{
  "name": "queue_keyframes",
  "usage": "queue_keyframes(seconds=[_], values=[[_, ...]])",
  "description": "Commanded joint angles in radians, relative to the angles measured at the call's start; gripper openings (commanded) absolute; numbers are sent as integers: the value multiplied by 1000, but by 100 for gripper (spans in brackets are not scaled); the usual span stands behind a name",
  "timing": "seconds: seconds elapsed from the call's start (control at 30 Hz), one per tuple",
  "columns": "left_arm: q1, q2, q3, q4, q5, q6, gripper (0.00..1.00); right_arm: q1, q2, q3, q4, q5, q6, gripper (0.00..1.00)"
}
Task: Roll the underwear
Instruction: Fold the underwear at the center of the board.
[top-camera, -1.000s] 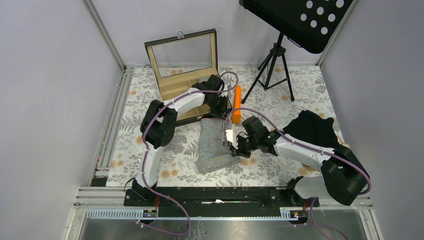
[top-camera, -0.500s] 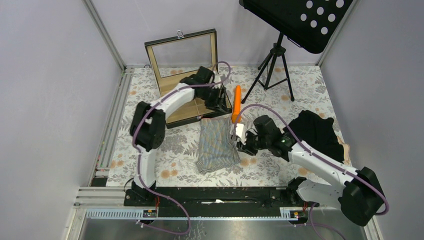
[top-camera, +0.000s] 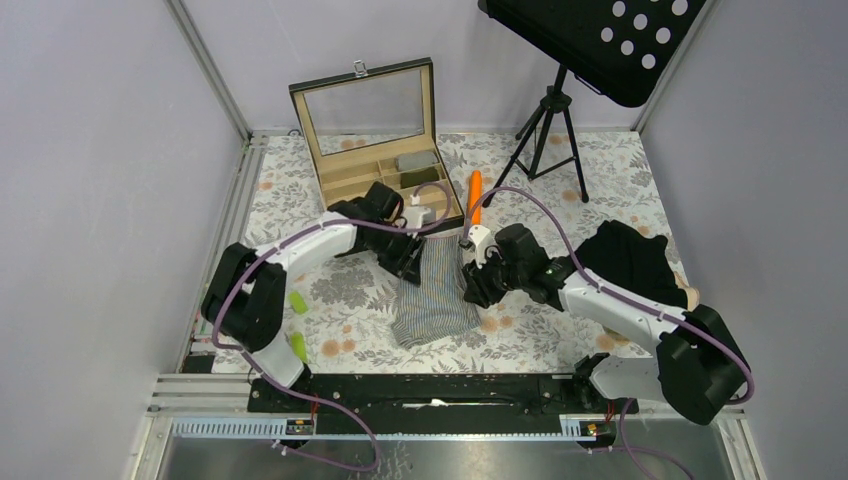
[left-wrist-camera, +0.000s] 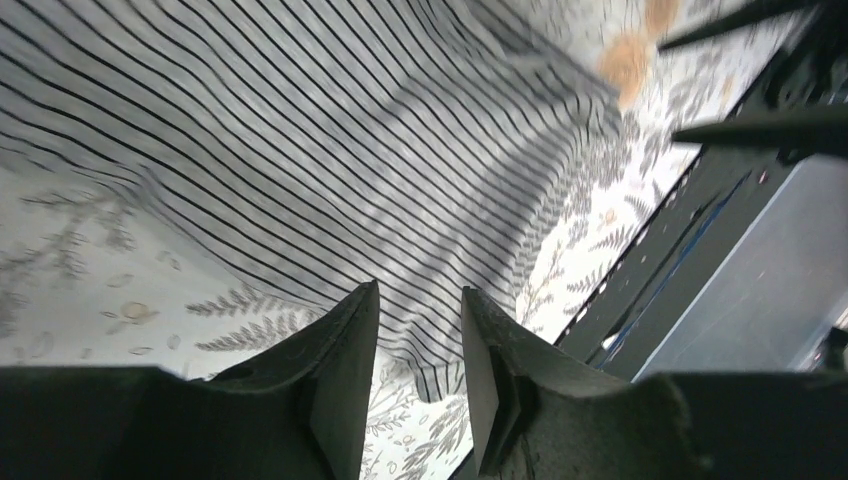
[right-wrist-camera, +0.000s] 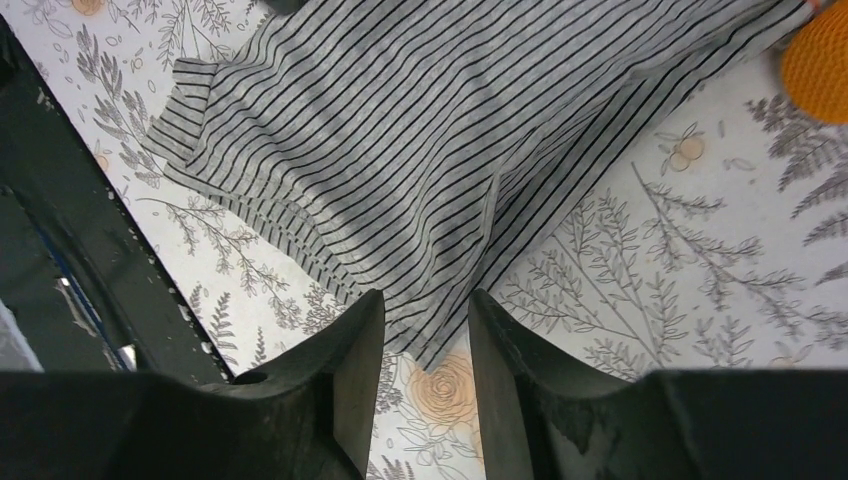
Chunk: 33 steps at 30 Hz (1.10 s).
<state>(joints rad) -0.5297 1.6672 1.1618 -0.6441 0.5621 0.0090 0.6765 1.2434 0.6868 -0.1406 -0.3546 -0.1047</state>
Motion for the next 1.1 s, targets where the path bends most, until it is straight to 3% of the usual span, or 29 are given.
queue_keyframes(seconds=[0.0, 0.27, 0.4, 0.73, 0.93, 1.07], values=[[-49, -105, -74, 19, 37, 159, 39, -6, 19, 13, 39, -4, 136, 44], [-100, -34, -116, 25, 64, 178, 37, -11, 95, 3, 76, 29, 173, 49], [-121, 16, -105, 37, 73, 183, 35, -12, 118, -17, 115, 49, 206, 44], [-125, 95, -129, -20, 124, 184, 26, -90, 64, -15, 115, 100, 265, 44], [-127, 92, -90, -248, 141, 277, 23, -106, 71, 59, 24, 37, 191, 44], [-125, 14, -127, -274, 60, 301, 23, -106, 64, 82, 24, 50, 169, 46]])
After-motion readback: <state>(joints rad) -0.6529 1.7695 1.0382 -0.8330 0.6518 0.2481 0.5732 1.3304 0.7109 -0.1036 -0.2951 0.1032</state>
